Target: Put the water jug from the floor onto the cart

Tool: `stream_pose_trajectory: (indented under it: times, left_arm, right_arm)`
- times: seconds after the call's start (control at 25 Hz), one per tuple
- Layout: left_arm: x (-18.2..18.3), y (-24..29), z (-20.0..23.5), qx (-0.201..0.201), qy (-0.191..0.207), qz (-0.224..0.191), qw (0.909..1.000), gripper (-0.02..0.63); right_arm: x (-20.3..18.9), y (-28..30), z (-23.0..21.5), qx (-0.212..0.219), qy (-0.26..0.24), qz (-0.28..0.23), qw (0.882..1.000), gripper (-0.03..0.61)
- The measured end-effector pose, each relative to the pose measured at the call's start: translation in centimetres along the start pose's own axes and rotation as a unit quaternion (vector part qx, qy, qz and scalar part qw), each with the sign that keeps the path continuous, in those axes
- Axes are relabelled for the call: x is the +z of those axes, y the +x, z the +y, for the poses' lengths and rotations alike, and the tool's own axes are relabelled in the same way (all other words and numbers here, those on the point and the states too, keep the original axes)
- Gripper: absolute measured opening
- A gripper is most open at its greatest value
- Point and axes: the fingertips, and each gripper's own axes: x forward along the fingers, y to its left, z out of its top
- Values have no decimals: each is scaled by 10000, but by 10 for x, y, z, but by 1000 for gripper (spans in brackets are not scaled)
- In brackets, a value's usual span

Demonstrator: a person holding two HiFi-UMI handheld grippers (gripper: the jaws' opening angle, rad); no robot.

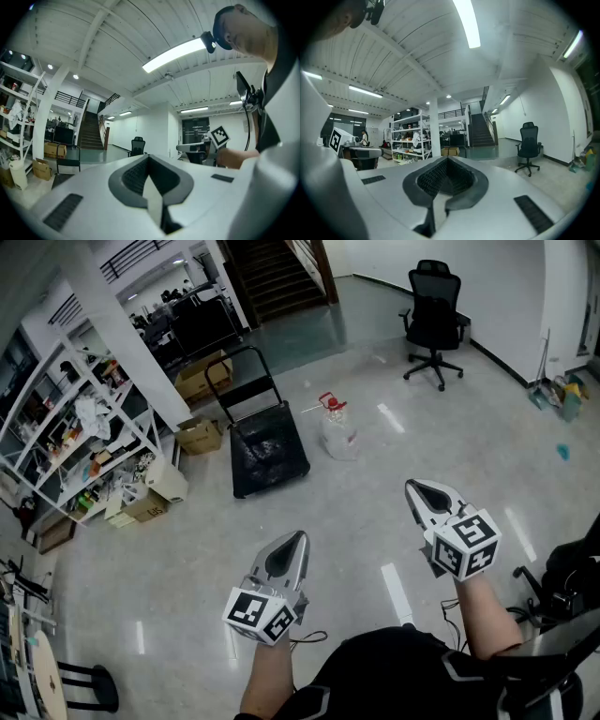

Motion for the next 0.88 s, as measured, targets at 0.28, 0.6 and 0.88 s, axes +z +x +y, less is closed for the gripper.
stream_pose_trajectory:
  times: [0.28, 0.6, 0.88]
  left_arm:
    - [-3, 0, -5, -78, -13, 78, 9999, -2]
    - [-3, -2, -1, -143, -60, 68, 9999, -1]
    - [-3, -10, 11, -144, -76, -5, 9999, -1]
  right_arm:
    - [3, -5, 1, 13, -33, 7, 10000, 0]
    - [-1, 2, 9, 24, -43, 63, 10000, 0]
    - [1, 7, 21, 28, -2, -8, 10000, 0]
